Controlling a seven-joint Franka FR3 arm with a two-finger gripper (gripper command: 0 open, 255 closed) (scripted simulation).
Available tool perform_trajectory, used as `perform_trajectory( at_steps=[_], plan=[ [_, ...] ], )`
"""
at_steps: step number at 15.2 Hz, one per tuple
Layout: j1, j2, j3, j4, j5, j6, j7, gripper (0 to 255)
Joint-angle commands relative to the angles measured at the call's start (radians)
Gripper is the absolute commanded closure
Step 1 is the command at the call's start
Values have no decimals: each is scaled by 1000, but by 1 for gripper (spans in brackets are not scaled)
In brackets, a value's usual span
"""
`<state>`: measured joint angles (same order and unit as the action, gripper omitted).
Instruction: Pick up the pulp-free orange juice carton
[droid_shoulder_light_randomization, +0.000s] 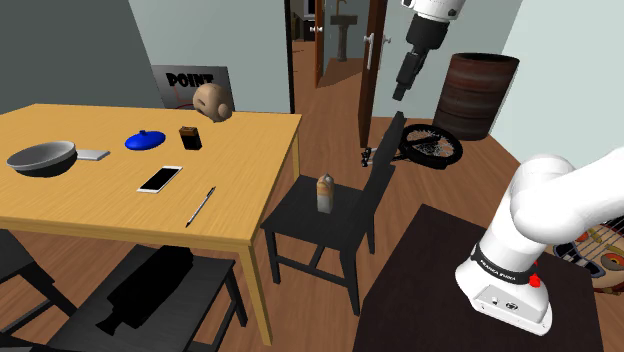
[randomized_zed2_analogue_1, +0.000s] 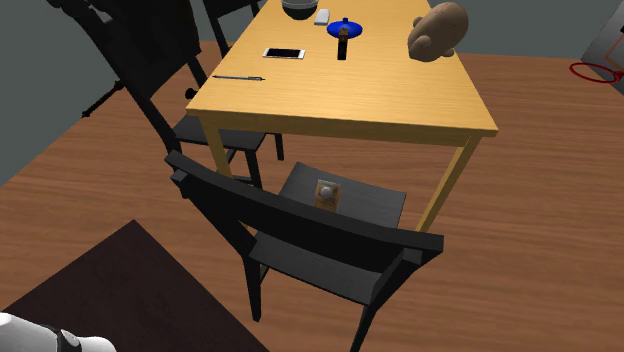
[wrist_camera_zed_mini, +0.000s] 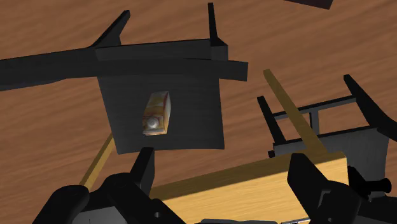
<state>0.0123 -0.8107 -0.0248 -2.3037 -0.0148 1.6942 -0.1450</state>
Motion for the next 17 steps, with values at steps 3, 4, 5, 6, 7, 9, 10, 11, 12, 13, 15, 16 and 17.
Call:
perform_trajectory(
  at_steps=[3,4,5,6,7,9,10,11,12,13,15,16,17],
  plan=[
    [-2,18,-14,-50,-6,72,-16,0],
    [-2,29,-22,-73,-8,108,-25,0],
    [-3,42,-29,-95,-11,145,-33,0],
    [-4,56,-37,-115,-14,182,-41,0],
    [-4,73,-45,-134,-16,219,-49,0],
    [-5,110,-60,-168,-20,295,-67,0],
    [-5,132,-68,-183,-21,333,-75,0],
    [-6,155,-76,-196,-22,371,-84,0],
    [-5,180,-84,-208,-23,410,-94,0],
    [-5,206,-93,-218,-23,448,-103,0],
    [-3,264,-110,-233,-21,525,-123,0],
    [-1,295,-119,-238,-20,563,-134,0],
    [1,327,-128,-242,-17,601,-145,0]
  ],
)
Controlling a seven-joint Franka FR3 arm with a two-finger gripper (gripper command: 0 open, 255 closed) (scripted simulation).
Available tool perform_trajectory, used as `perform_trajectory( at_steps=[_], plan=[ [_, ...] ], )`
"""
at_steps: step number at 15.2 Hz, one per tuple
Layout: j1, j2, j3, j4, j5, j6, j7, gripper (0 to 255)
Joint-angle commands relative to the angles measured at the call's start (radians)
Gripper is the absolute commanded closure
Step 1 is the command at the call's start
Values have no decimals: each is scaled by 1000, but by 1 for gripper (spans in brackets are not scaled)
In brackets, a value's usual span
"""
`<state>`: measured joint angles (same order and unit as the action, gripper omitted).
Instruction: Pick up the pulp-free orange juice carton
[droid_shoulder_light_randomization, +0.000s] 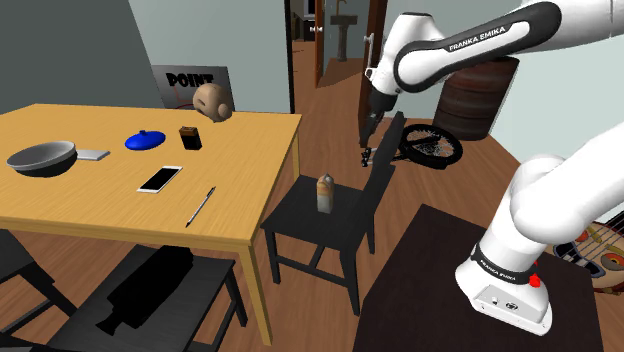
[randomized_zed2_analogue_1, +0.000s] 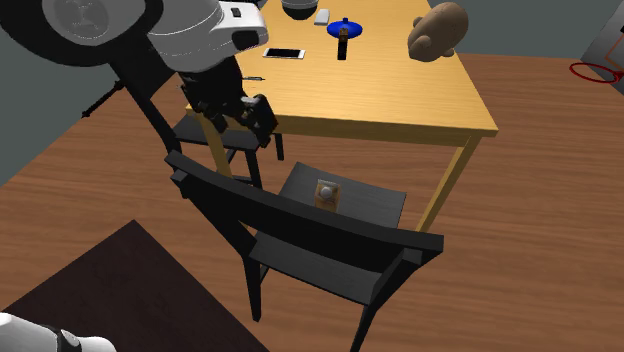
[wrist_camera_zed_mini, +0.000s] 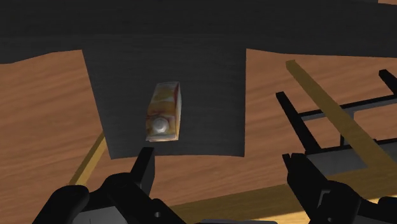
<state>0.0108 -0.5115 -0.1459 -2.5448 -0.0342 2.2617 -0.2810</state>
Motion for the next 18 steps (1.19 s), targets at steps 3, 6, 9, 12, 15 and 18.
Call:
perform_trajectory(
  at_steps=[3,6,9,12,15,18],
  plan=[
    [12,133,-34,-2,19,145,-47,0],
    [27,248,-63,12,51,250,-95,0],
    [46,371,-90,41,109,346,-160,0],
    [61,498,-106,85,198,427,-247,0],
    [54,628,-97,145,313,491,-352,0],
    [18,756,-56,220,421,539,-452,0]
  ],
)
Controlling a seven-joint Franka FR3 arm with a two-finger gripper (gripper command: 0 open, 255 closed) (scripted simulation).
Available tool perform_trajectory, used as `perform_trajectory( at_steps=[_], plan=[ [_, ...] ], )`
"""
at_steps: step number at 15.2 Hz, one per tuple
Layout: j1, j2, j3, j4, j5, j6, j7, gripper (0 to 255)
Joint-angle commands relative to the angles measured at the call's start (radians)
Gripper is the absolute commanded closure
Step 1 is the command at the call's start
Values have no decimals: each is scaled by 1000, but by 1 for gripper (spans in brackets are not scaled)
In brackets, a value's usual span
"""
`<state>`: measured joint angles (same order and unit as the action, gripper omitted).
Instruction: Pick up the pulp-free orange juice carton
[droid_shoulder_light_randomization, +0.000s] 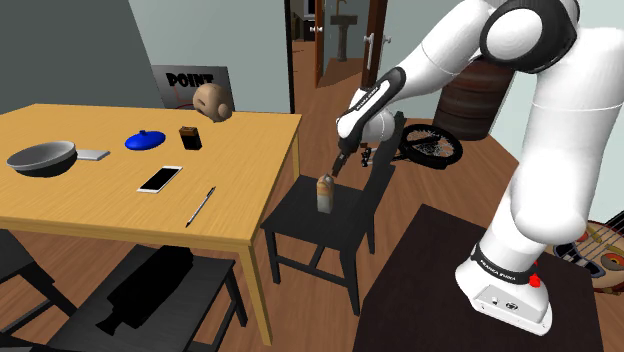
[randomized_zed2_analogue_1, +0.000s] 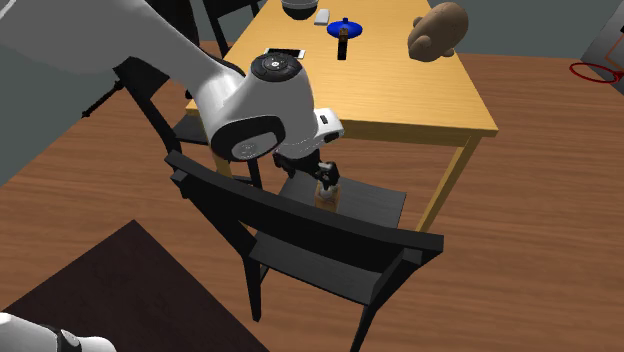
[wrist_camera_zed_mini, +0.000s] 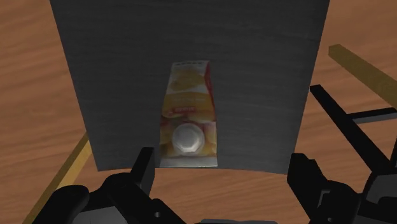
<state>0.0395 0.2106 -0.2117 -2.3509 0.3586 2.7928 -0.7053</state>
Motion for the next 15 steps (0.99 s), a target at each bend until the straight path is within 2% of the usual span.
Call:
perform_trajectory(
  at_steps=[1,6,15],
  plan=[
    [-27,75,27,53,57,21,-57,0],
    [-103,265,103,197,147,71,-156,0],
    [-151,360,164,226,195,141,-209,0]
  ],
)
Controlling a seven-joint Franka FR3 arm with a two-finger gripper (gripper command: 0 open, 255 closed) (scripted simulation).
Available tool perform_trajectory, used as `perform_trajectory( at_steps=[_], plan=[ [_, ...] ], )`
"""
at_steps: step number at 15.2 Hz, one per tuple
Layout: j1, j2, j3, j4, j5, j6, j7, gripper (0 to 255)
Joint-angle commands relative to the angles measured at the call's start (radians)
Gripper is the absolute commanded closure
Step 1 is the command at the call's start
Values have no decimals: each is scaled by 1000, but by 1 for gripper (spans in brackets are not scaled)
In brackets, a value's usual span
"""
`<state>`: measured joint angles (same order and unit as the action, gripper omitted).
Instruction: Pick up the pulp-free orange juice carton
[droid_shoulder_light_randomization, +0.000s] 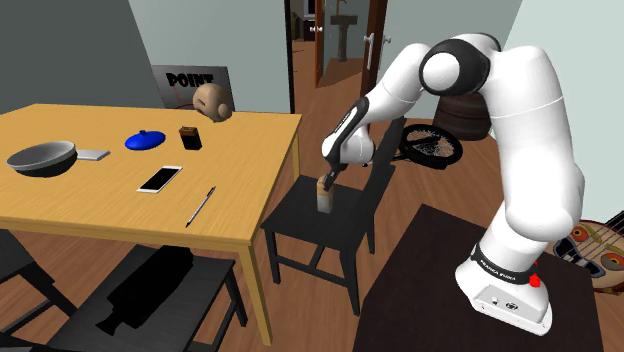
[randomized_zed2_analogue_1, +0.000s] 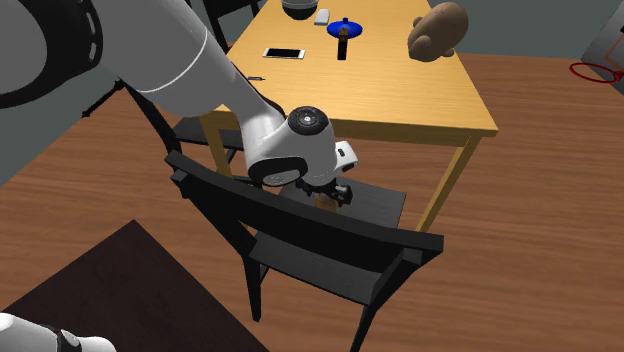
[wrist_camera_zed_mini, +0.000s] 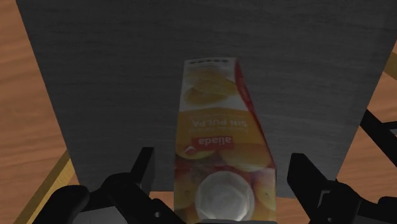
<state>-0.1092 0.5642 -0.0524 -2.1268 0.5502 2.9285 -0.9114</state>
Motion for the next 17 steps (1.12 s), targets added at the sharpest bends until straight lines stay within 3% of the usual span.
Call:
perform_trajectory(
  at_steps=[1,10,17],
  plan=[
    [-2,6,3,4,2,3,-2,255],
    [-2,7,4,2,3,6,-3,255],
    [42,-81,-51,-25,-40,-59,46,255]
  ],
)
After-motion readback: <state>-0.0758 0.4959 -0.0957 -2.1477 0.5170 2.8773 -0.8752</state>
